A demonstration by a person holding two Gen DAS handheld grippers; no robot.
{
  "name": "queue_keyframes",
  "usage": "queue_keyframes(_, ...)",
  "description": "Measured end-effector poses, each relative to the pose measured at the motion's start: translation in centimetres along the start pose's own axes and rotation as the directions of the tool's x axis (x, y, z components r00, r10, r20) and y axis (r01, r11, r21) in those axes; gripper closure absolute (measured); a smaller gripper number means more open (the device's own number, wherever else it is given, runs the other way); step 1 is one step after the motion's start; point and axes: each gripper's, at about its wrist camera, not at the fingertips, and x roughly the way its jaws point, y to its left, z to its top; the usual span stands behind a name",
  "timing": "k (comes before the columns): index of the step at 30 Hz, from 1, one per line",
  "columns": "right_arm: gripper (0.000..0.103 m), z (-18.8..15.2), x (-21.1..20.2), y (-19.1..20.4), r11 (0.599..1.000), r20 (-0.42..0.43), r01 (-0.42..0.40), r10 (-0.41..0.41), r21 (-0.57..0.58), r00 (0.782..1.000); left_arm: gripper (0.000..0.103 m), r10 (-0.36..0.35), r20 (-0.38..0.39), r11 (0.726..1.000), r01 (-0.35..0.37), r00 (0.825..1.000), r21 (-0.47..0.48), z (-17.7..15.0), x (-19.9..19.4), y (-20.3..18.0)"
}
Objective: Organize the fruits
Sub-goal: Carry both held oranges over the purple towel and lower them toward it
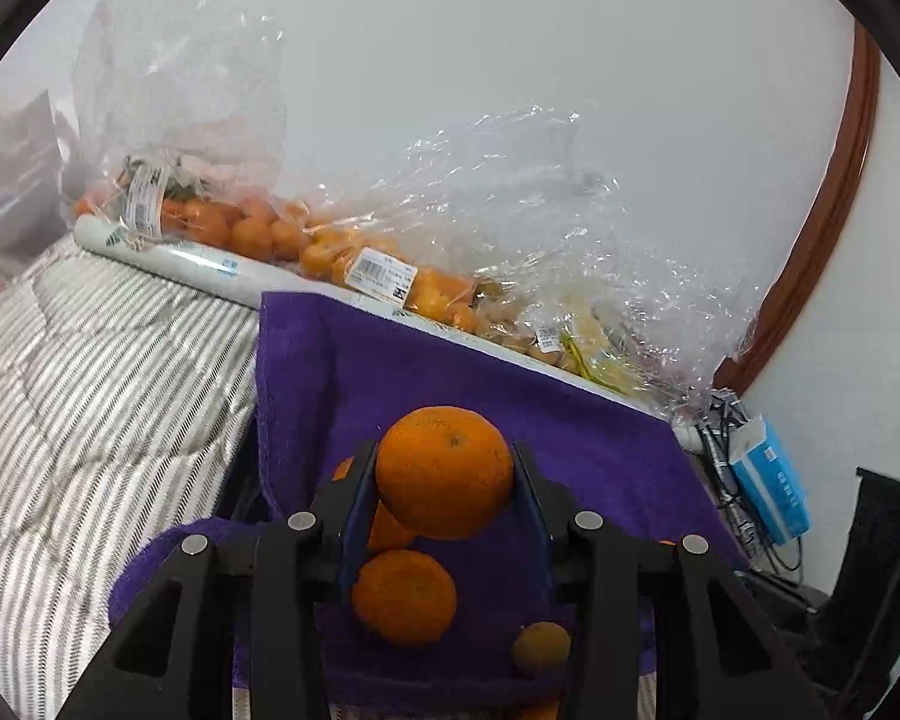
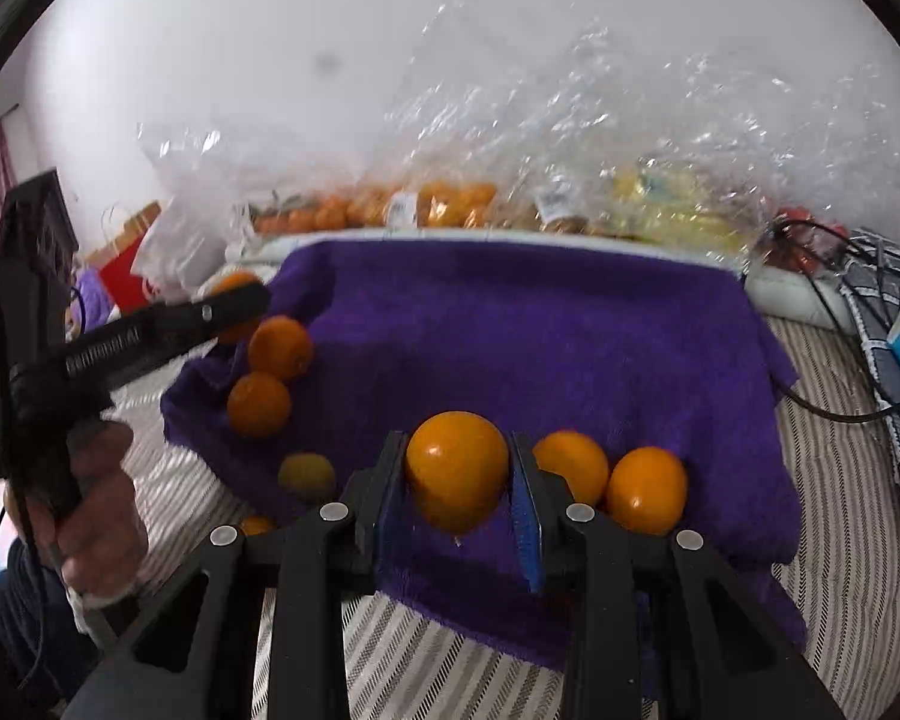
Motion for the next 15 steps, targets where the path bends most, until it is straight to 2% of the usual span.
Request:
queue_keyframes(2, 0.07, -0.1, 0.3, 0.1, 1.0, -0.02, -0.002, 0.002, -0.014, 1.0, 0.063, 0.003, -0.002, 1.0, -0.003, 1.0, 0.004, -0.1, 0.1, -0.1)
queue_keyframes(4, 0.07, -0.3, 0.9, -0.1, 0.999, -0.057, -0.044, 0.044, -0.002, 0.997, 0.063, 0.0, -0.011, 1.0, 0.001, 1.0, 0.008, -0.2, 0.3, -0.2)
queue_keyframes(7, 0.071, -0.5, 1.6, -0.1, 0.999, -0.095, -0.043, 0.042, -0.011, 0.995, 0.063, -0.009, -0.024, 1.0, 0.01, 1.0, 0.017, -0.4, 0.4, -0.4)
queue_keyframes(12, 0.07, -0.2, 0.5, 0.3, 0.999, -0.058, -0.048, 0.047, -0.021, 0.997, 0.063, -0.045, -0.058, 0.998, 0.048, 0.997, 0.051, -0.8, 0.6, -1.2)
queue_keyframes(15, 0.064, 0.1, -0.7, 0.4, 0.998, -0.008, -0.044, 0.043, -0.035, 0.999, 0.063, -0.066, -0.084, 0.994, 0.073, 0.994, 0.084, -1.2, 0.8, -1.9)
